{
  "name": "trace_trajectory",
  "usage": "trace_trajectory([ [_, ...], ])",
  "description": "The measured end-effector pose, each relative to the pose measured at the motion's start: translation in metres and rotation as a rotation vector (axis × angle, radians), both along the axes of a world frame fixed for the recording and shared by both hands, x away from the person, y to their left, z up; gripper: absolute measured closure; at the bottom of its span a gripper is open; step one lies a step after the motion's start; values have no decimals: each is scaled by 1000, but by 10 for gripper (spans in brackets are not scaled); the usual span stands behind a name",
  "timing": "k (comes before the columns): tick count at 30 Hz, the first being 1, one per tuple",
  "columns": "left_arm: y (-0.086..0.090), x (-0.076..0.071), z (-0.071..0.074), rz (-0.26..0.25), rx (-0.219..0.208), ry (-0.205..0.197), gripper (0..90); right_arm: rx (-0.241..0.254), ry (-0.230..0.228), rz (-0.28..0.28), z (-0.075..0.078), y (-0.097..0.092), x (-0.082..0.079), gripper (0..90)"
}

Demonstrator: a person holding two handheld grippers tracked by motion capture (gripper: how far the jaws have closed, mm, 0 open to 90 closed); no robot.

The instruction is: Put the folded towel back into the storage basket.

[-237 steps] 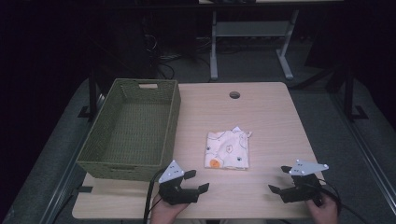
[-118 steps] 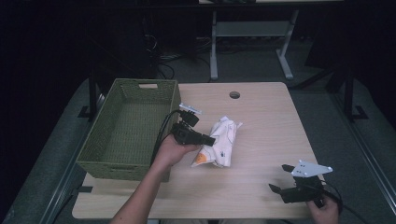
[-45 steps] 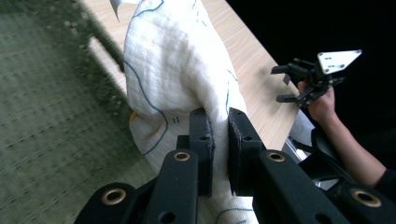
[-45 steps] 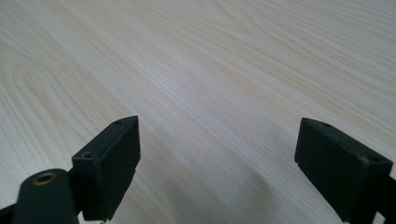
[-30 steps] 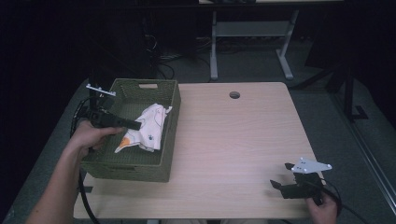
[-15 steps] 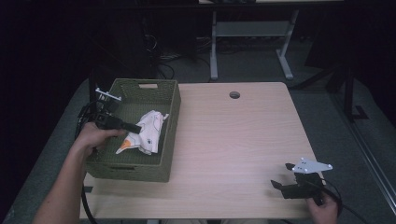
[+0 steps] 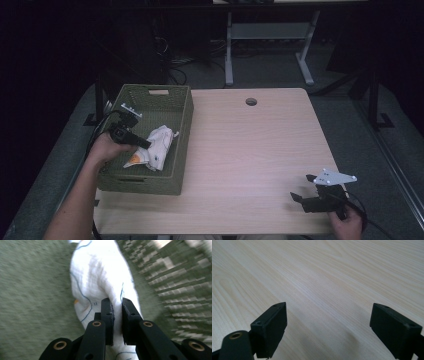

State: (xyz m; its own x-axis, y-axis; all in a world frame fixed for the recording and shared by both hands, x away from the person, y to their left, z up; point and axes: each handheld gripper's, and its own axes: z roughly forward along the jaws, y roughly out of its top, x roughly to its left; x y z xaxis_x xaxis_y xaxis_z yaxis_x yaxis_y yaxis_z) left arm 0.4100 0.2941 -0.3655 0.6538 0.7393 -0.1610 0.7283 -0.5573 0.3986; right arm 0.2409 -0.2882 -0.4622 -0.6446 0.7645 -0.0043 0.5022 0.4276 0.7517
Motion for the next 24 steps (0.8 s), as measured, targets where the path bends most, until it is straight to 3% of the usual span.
trace_trajectory([
  [2,-3,0,-4,-13,102,-47,759,0,4,1,0,0,0,138],
  [3,-3,0,-4,-13,102,-47,689,-1,5,0,0,1,0,138],
  [4,-5,2,-10,8,167,-34,640,-1,6,1,0,1,0,138],
  [7,-6,3,-14,16,183,-38,603,0,7,1,0,1,0,138],
  [9,-3,5,-15,51,209,-47,578,0,7,1,0,1,0,138],
  [15,3,5,-11,77,192,-58,558,3,5,1,0,0,0,138],
  [17,4,3,-6,79,161,-67,572,2,6,2,0,0,0,138],
  [21,3,2,-2,79,149,-75,632,0,9,6,0,1,0,138],
  [22,2,1,1,73,119,-62,675,-1,8,8,0,2,0,138],
  [24,0,0,3,75,107,-71,698,-3,5,10,0,2,0,138],
])
